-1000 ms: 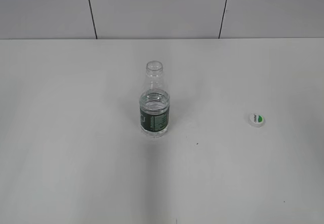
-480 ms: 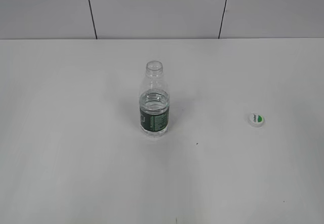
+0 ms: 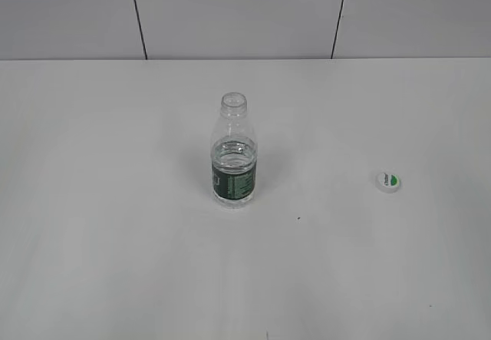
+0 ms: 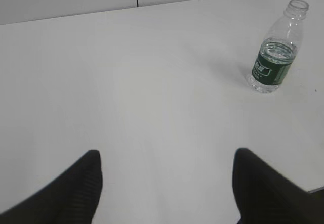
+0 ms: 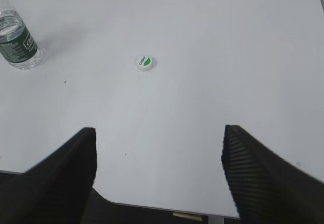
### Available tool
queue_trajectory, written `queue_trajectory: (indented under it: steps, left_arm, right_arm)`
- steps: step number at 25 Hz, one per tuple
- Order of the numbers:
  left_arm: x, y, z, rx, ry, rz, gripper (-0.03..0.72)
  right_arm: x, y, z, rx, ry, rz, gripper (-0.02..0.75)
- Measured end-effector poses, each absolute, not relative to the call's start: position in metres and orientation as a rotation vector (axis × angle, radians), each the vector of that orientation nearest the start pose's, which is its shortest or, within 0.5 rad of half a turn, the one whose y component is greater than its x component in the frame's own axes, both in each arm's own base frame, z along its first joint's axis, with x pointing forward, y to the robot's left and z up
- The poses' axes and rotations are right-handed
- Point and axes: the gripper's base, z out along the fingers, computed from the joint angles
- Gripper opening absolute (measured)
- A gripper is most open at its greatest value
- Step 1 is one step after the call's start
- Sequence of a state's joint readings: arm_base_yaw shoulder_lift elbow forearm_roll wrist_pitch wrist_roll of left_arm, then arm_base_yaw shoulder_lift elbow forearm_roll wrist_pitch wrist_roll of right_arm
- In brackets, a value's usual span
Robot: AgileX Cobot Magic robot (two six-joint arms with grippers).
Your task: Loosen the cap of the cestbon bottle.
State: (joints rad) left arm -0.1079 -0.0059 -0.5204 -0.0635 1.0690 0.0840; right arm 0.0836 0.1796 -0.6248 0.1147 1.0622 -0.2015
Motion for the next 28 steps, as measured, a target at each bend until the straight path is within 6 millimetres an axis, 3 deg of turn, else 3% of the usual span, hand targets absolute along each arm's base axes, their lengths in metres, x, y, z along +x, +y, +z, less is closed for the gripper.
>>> queue_trajectory:
  steps: [6, 12, 28]
  left_arm:
    - [-0.009, -0.004, 0.282, 0.198, 2.016, -0.091, 0.448]
    - [-0.009, -0.004, 0.282, 0.198, 2.017, -0.09, 0.443]
    - [-0.009, -0.004, 0.282, 0.199, 2.018, -0.09, 0.421]
  right_arm:
    - [-0.014, 0.007, 0.289, -0.299, 2.005, 0.05, 0.588]
    - [-0.011, 0.008, 0.279, -0.302, 2.038, 0.053, 0.588]
    - [-0.01, 0.008, 0.278, -0.302, 2.039, 0.058, 0.588]
